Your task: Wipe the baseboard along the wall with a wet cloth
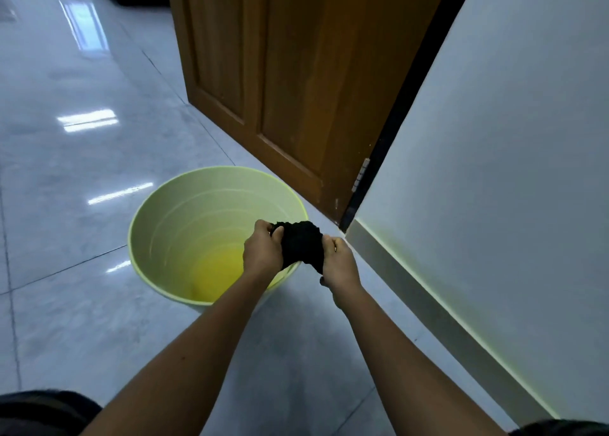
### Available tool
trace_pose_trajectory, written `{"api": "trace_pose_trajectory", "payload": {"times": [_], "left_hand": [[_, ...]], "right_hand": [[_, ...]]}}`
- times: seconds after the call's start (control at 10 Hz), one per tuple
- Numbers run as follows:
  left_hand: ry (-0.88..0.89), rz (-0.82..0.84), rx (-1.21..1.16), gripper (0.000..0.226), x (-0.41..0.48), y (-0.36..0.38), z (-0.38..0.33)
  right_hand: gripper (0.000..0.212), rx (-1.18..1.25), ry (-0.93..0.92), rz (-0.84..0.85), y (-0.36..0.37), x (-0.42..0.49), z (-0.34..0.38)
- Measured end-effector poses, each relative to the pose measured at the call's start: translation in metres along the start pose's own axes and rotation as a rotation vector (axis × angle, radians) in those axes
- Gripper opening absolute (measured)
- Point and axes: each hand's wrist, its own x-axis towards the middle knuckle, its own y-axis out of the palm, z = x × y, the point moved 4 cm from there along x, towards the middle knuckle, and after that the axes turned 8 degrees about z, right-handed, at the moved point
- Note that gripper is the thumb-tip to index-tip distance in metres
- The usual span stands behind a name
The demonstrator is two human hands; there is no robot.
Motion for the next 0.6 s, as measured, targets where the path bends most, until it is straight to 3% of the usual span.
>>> {"api": "trace_pose_trajectory", "payload": {"times": [0.1,0.3,0.4,0.5,0.6], "left_hand": [[-0.049,0.155,0.06,0.031,0.005,0.012,0.006],[-0.11,0.117,0.079,0.041,-0.002,0.006,0.003],[-0.04,0.142,0.146,0.041,0.0,0.003,0.001],[-0.06,0.314,0.265,0.044,0.002,0.008,0.01],[0.104,0.197,0.373,0.045,0.019,-0.012,-0.004]], "right_hand": [[0.028,0.167,0.046,0.068,0.015,-0.003,-0.008],[0.02,0.207,0.141,0.186,0.019,-0.013,-0.006],[0.027,0.045,0.154,0.19,0.012,-0.012,0.003],[0.026,-0.229,0.099,0.212,0.004,-0.004,0.019],[0.022,-0.438,0.029,0.14,-0.009,0.029,0.046]]}}
